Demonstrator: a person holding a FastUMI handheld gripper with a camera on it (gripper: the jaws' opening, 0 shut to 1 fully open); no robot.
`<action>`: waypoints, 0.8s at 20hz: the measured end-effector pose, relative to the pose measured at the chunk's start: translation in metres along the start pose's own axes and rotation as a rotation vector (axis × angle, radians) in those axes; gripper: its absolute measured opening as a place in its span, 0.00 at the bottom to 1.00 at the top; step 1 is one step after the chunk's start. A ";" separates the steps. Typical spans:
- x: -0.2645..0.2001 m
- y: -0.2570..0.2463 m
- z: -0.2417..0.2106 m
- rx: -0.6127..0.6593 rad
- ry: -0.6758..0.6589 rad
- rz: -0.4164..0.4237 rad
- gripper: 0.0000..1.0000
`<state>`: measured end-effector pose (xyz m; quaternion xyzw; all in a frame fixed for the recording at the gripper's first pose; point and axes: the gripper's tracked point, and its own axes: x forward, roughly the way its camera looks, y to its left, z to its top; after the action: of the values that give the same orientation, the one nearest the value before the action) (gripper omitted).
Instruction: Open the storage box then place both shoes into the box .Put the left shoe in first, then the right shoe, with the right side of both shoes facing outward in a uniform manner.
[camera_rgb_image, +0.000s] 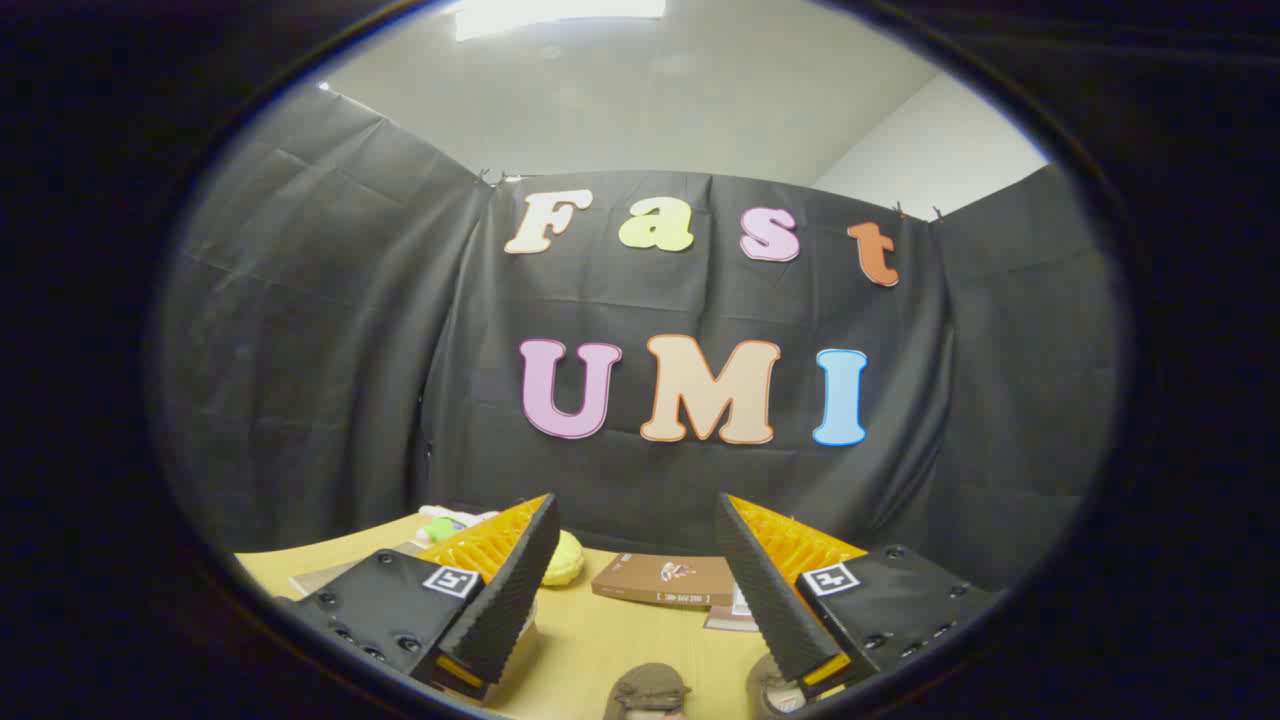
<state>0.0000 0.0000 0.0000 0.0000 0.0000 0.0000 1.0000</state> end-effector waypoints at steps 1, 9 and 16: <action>0.002 0.000 0.002 0.002 -0.002 0.003 1.00; 0.006 -0.002 -0.004 0.016 -0.004 0.015 1.00; 0.001 -0.002 -0.009 0.009 0.004 0.026 1.00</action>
<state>0.0007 -0.0016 -0.0090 0.0046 0.0018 0.0132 0.9999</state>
